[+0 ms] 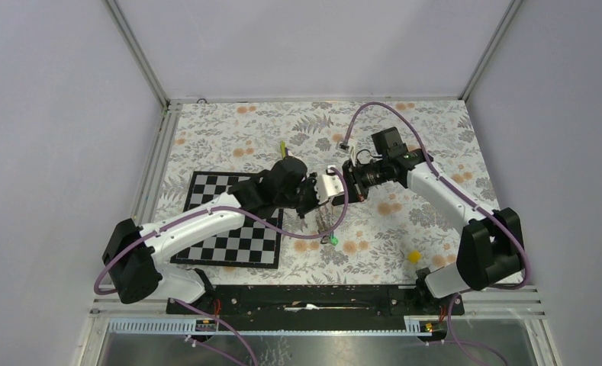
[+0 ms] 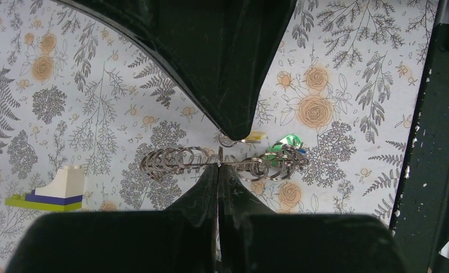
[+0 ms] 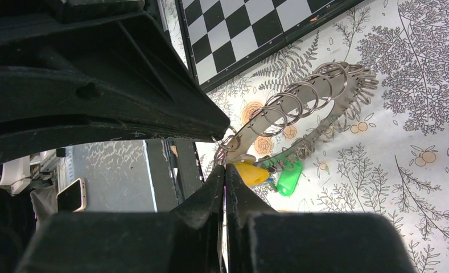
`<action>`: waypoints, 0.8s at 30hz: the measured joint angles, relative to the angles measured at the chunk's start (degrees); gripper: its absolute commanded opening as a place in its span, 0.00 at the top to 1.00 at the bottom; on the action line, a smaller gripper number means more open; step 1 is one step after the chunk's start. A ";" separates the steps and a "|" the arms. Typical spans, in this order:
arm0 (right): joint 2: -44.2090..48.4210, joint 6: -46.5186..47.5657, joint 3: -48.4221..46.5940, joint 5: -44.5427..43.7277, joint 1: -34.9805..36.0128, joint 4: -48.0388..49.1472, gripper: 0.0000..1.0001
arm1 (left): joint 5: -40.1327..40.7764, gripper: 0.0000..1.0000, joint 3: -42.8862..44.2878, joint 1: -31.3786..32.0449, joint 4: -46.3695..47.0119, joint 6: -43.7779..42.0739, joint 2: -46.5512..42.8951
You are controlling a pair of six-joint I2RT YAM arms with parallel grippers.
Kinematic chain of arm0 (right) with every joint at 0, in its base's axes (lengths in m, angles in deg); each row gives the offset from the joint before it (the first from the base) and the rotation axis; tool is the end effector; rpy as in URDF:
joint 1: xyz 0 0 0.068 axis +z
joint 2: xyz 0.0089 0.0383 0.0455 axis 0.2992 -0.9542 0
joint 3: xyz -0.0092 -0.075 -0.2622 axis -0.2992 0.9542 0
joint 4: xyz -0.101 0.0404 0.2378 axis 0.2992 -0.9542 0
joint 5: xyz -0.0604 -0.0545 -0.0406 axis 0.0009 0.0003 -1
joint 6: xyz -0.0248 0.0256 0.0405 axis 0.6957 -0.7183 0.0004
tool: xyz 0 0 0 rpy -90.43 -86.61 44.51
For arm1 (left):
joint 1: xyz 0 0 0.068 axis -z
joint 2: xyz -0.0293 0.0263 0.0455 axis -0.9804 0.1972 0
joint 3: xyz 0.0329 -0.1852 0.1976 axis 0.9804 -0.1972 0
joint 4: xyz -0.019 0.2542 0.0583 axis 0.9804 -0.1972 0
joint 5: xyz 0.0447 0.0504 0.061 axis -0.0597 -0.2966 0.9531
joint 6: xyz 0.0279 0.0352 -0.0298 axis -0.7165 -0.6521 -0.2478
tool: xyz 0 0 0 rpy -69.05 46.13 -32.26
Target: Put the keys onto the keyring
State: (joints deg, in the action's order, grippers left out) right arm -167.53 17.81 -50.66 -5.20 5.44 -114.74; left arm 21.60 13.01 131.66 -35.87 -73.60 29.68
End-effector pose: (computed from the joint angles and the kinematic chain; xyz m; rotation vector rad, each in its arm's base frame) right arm 0.2663 0.1450 0.2713 -1.1280 1.9875 1.3014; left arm 0.1778 -0.2499 0.2952 1.4466 1.6815 -0.5655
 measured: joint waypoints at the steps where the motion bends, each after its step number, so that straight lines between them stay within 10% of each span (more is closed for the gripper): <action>1: -0.13 -0.09 0.00 0.00 0.02 0.00 1.00 | 0.02 1.00 0.00 0.07 0.00 0.02 0.02; 24: -2.23 -2.27 0.00 -0.20 0.90 0.39 1.00 | 0.42 1.00 0.00 0.76 0.98 0.20 0.70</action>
State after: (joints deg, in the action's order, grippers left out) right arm -169.76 15.54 -50.66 -5.39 6.34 -114.35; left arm 22.02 13.01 132.43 -34.88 -73.40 30.38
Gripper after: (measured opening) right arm 0.045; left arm 0.010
